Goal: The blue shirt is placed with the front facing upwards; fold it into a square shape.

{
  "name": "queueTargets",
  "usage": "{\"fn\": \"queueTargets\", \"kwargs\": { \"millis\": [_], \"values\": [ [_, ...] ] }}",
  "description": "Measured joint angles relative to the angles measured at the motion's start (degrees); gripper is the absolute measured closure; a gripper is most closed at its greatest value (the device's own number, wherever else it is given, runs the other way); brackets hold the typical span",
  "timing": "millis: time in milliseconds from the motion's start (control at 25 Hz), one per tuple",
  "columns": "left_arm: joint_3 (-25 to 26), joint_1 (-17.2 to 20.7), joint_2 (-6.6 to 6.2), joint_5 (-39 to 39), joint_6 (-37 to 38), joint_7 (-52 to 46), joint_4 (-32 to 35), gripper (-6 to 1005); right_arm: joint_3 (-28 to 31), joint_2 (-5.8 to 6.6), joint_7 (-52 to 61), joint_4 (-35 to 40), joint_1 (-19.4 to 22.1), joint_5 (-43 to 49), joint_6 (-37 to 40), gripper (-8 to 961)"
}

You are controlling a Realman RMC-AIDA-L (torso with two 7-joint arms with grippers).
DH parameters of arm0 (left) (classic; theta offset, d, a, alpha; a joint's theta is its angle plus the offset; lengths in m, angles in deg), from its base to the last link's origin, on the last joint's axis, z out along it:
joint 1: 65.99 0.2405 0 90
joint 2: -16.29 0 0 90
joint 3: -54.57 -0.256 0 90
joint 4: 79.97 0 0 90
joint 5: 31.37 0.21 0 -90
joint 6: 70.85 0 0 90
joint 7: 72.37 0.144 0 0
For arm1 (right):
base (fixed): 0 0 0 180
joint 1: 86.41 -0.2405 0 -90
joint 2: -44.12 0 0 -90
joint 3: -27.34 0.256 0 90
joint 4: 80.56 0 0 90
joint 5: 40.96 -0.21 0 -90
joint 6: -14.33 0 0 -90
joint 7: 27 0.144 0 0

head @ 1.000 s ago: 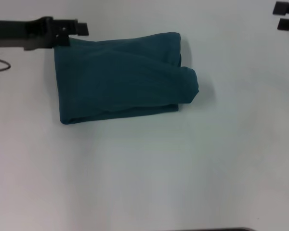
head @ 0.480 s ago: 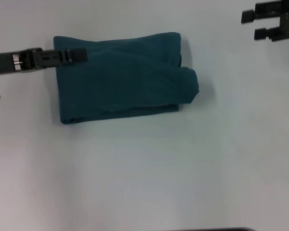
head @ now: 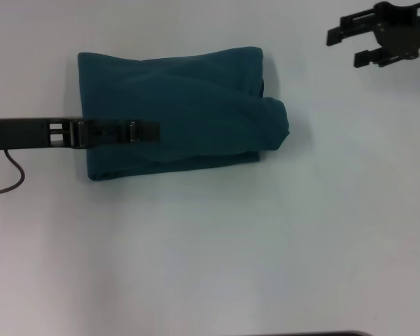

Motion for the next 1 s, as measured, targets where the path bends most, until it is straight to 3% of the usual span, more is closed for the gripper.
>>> {"fn": "queueTargets", "kwargs": {
  "millis": [120,400,720,1000],
  "values": [
    [0.23,0.21,0.05,-0.29,0.05,0.44,0.12,236,-1.03,-1.12,3.54,-2.95,-2.01,0.01,-5.17,129],
    [1.25,-0.17,-0.42,-0.44,-0.97,0.34,0.12,236,-2.84,-1.65,5.87,-10.59,-5.59,-0.37,-13.62,131],
    [1.99,-0.58,-0.94,-0.56,-1.99,0.44,-0.03,237,-2.68,-4.15,7.47,-14.85,-5.11,-7.55,-21.12,132],
    [2.77,-0.88,-1.36,-0.65,-2.54,1.07,-0.01,237,-3.75,-5.03,8.9,-16.58,-5.57,-7.53,-23.74,134]
  ]
}}
